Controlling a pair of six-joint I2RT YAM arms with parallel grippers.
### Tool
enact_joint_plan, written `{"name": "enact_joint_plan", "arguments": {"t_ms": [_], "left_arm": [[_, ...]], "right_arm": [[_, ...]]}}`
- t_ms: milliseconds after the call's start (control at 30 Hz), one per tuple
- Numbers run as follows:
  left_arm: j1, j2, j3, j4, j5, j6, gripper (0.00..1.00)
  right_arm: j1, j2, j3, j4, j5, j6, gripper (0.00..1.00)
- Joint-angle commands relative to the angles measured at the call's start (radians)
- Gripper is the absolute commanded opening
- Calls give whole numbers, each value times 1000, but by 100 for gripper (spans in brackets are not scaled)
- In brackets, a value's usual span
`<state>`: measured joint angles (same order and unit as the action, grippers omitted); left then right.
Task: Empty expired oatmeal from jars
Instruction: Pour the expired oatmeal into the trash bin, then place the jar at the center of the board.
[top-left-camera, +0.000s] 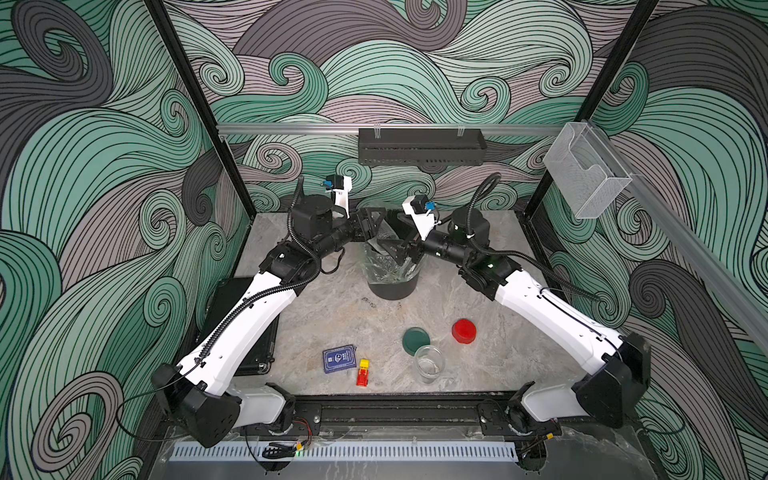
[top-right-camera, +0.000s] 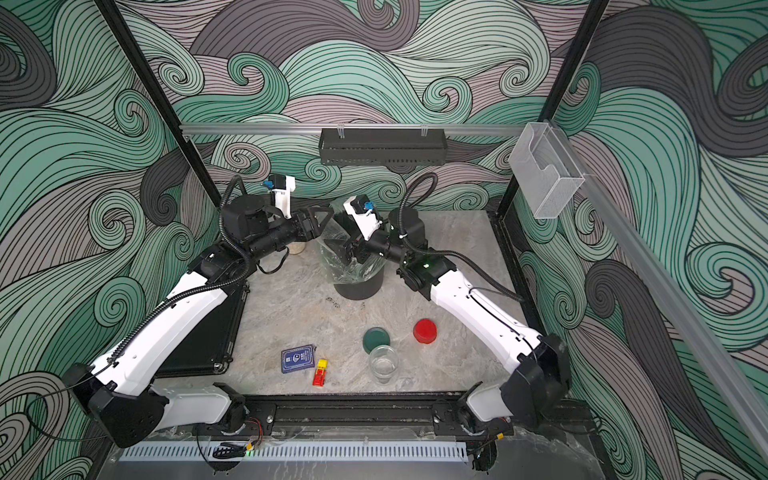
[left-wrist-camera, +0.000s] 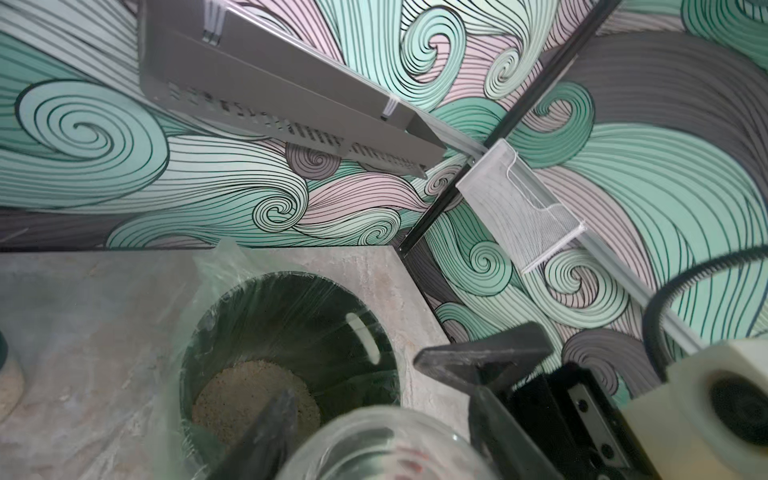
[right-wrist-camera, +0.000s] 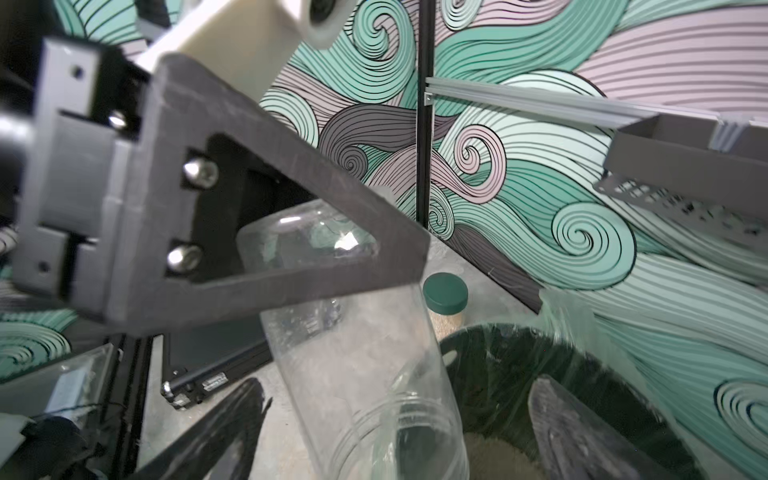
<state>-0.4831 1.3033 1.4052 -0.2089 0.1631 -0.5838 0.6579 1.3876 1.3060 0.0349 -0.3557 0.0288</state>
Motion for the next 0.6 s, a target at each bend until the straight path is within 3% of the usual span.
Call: {"name": "enact_joint_plan", "arguments": {"t_ms": [0, 133, 333, 467, 567], "left_arm": [[19, -5, 10, 139, -4, -220, 1], [51, 15, -24, 278, 85, -460, 1], [89, 92, -105, 604, 250, -885, 0], [88, 183, -96, 737, 345, -1045, 0], [84, 222, -87, 800, 384, -1100, 0]], "right_arm": [[-4, -128, -45, -48, 102, 286, 99], [-53, -250, -173, 6, 91, 546, 99], [-182, -304, -268, 112, -119, 860, 99], [-190, -263, -266, 269, -224, 1000, 99], [-190, -227, -260, 338, -225, 1040, 99]]}}
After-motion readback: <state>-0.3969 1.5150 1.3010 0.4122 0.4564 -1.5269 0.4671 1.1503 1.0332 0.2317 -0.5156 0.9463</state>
